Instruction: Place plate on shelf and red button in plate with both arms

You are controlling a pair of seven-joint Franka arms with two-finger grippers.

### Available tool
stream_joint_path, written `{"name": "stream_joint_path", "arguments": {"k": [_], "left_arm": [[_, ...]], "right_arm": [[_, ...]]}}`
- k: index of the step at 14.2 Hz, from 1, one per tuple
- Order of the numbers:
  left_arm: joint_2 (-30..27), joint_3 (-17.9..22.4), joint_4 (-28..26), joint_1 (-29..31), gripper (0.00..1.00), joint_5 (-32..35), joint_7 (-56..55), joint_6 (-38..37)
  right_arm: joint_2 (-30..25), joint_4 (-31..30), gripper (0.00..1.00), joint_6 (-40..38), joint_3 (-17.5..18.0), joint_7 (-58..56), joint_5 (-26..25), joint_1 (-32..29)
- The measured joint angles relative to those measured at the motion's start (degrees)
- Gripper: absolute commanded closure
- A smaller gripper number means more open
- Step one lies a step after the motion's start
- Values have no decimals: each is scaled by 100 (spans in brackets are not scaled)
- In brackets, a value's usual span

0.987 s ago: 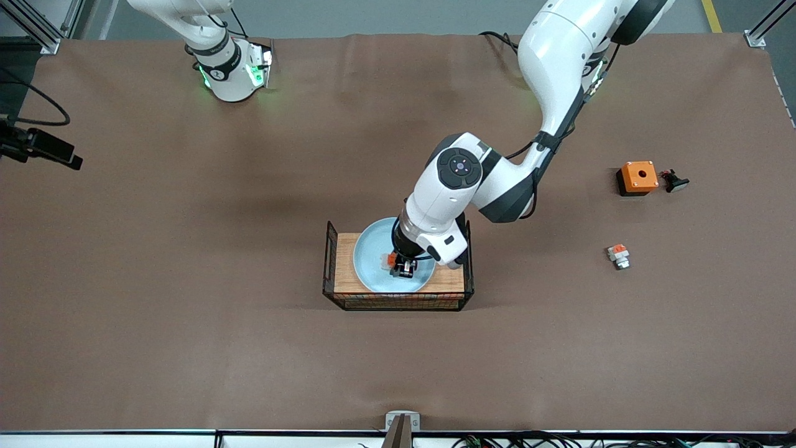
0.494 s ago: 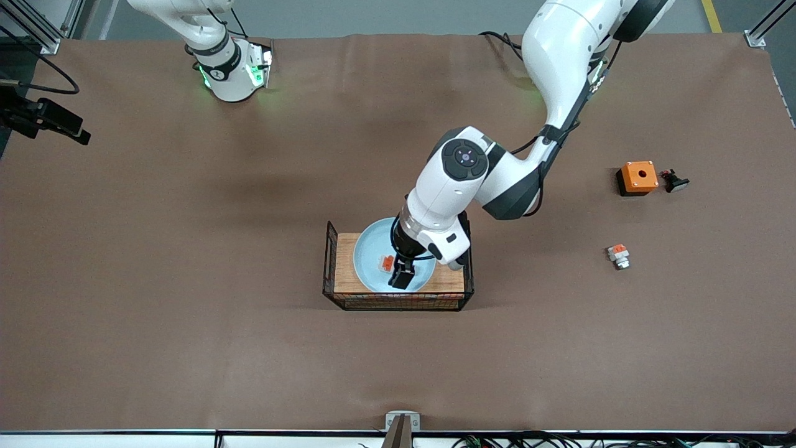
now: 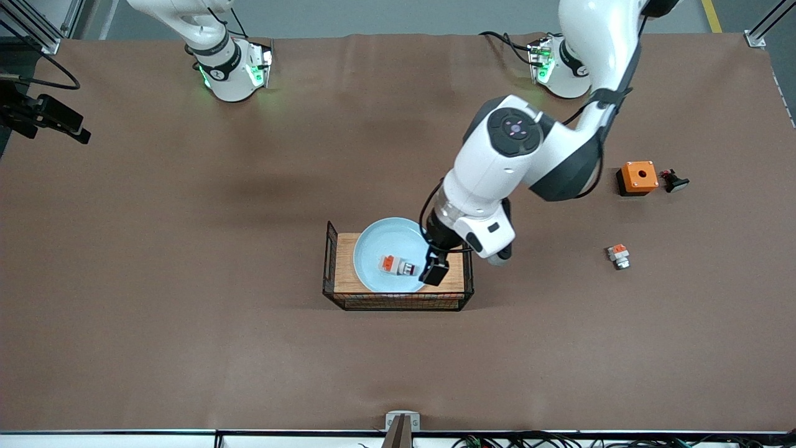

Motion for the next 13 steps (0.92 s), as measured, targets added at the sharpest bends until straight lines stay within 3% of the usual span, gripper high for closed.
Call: {"name": "stream_joint_path", "arguments": {"k": [5,13], "left_arm": [[-598,1,-31,494,0,-1,2452,-1450],[-840,2,-56,1438,1,-8,4889,-2515]], "right_arm": [[-5,0,0,32,-124,-276,0,28],[-132,-111,0,20,-154,-278,0,36]]}}
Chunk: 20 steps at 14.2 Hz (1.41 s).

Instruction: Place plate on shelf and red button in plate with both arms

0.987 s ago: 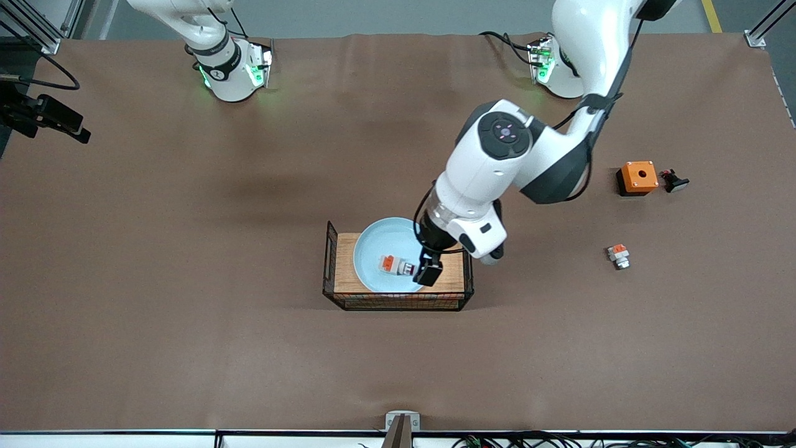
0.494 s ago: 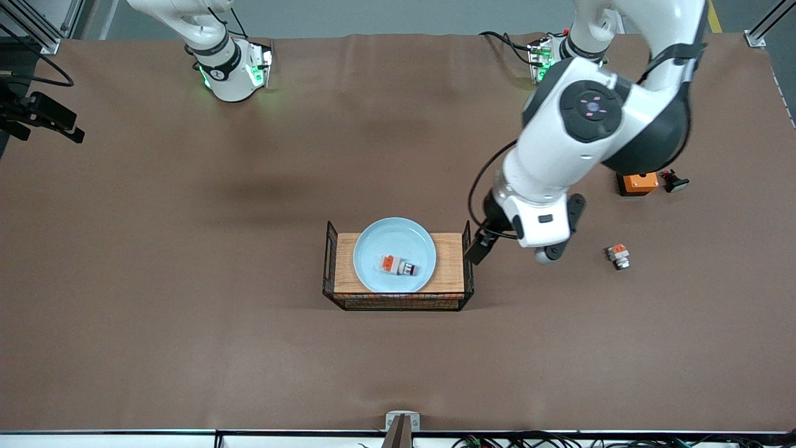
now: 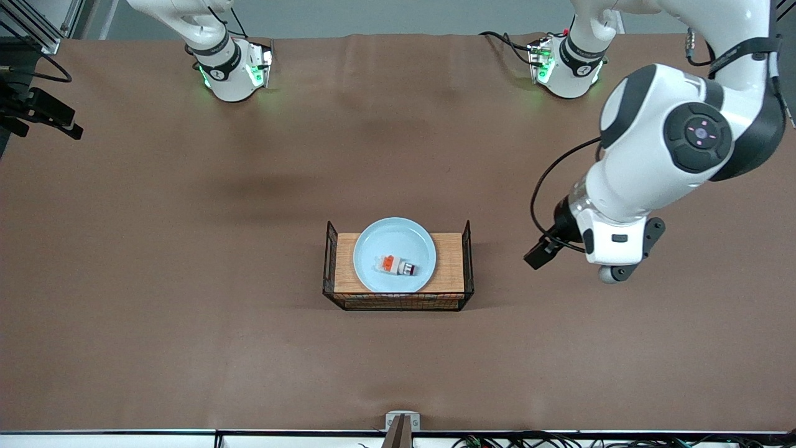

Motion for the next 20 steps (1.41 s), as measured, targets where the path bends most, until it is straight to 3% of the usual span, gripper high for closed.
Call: {"name": "stream_joint_path", "arguments": {"k": [4,11,17,20], "left_arm": [[-342,11,-85,440,0,6,1661,-917],[-1339,11,-1166,1158,0,121,3628,-1030],[-2277,8,-2538,1756,0,116,4518,-23],[-2467,7,-2728,1770,0,116,4642,357]], "right_arm": [[-16,-27,0,1,-14,1,0,0],[-20,-37,0,3,-69,47,0,-5],[-23,-38,0,102,-59,44,0,-3],[-24,-38,0,177,-45,40,-2,-1]]}}
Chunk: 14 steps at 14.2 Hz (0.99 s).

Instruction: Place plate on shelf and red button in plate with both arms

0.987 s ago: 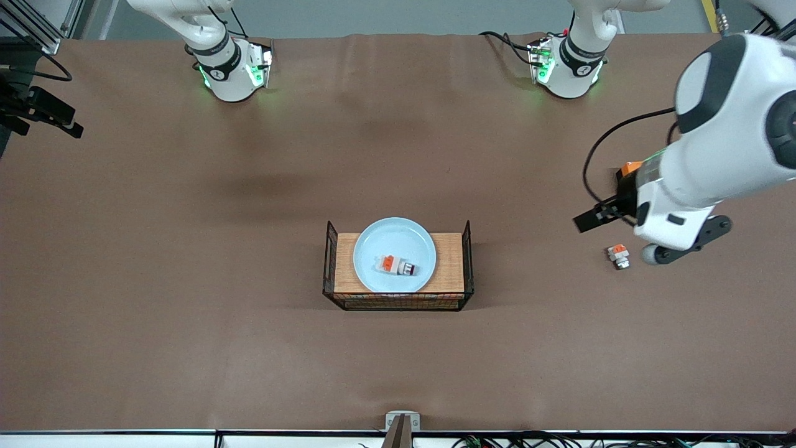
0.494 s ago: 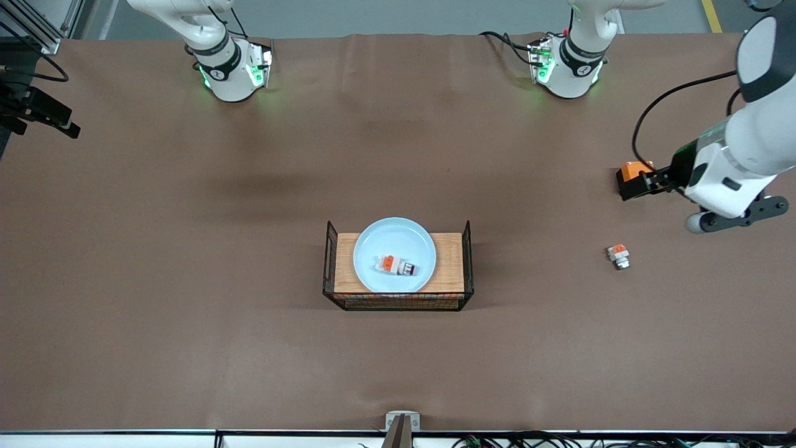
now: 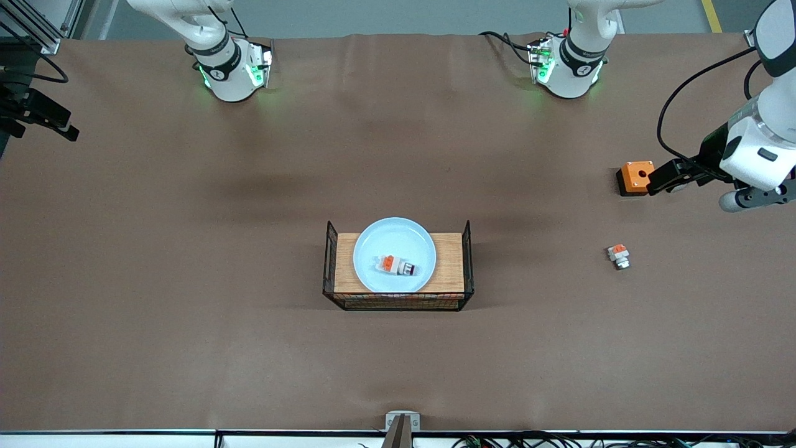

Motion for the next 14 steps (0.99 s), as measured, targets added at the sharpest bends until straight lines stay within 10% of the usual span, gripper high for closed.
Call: {"name": "stream_joint_path", "arguments": {"k": [14], "left_arm": [[-42,5,662,188,0,0,418,127]], "right_arm": [[-1,0,0,3,-6,-192,-69,0]]}}
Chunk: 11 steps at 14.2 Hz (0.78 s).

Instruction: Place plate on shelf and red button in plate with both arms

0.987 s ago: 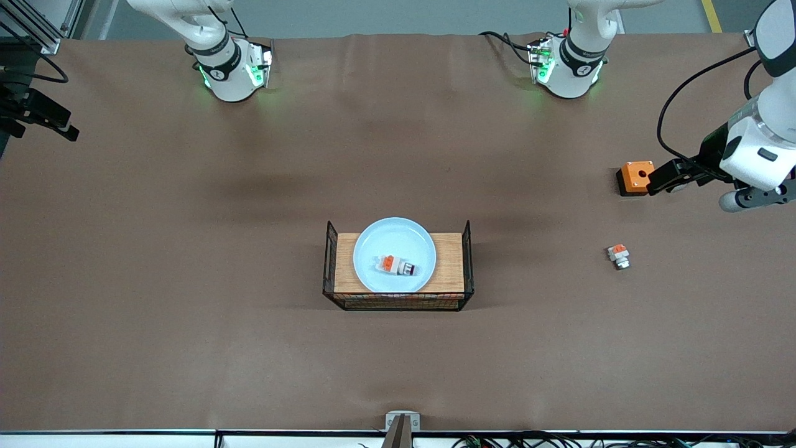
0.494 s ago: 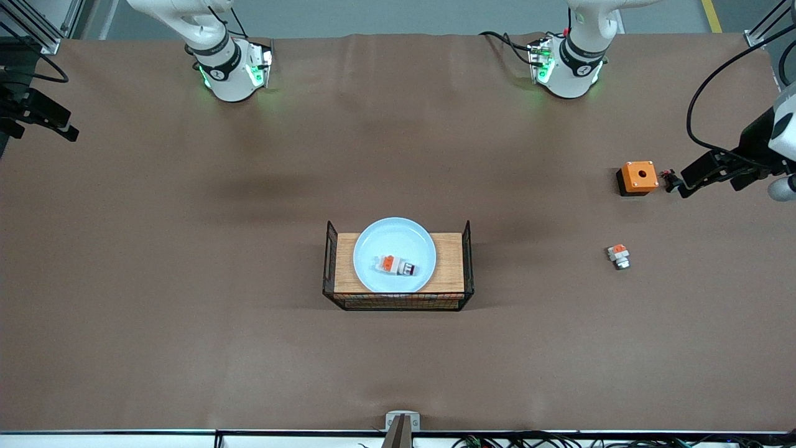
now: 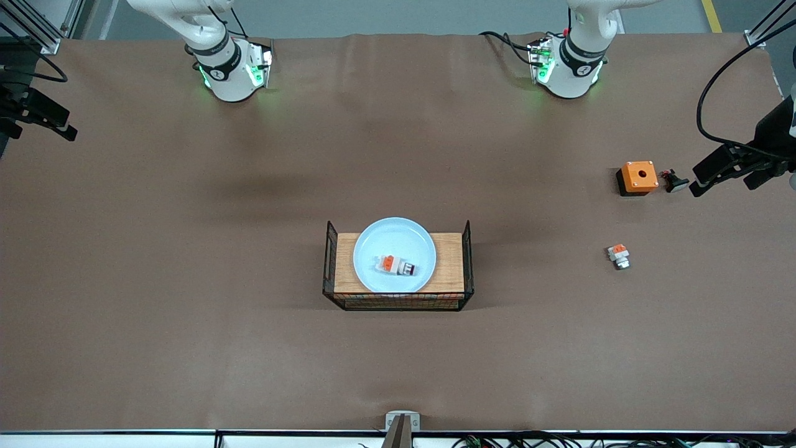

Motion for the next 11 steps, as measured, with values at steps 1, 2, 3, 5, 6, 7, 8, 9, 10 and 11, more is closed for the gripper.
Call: {"name": "stream_joint_path", "arguments": {"k": [1,2,3,5,6,7,8,9,10,11], "left_arm": [[1,-5,0,-2,0,10,0,0],[3,-13,0,-3,0,26,0,0],[5,-22,0,-4,0,39,0,0],[18,-31,0,-9,0,46,0,0],[27,-34,0,-11,0,47,0,0],[34,-35,0,-13,0,48,0,0],[36,-37,0,-14,0,48,0,0],[36,-41,0,-15,0,48,0,0],[36,-46,1,-15,0,49,0,0],[36,-50,1,-15,0,49,0,0]], "right_arm": [[0,-1,0,-1,-1,-7,-1,0],[0,-2,0,-1,-1,-11,-1,0],[0,-3,0,-3,-1,-13,-1,0],[0,-13,0,-14,-1,-14,-1,0],[0,-29,0,-17,-1,-14,-1,0],[-1,-50,0,-17,-1,-15,-1,0],[-1,-70,0,-17,-1,-15,-1,0],[-2,-83,0,-17,-1,-16,-1,0],[-2,-88,0,-17,-1,-16,-1,0],[-2,-88,0,-17,-1,-17,-1,0]]}}
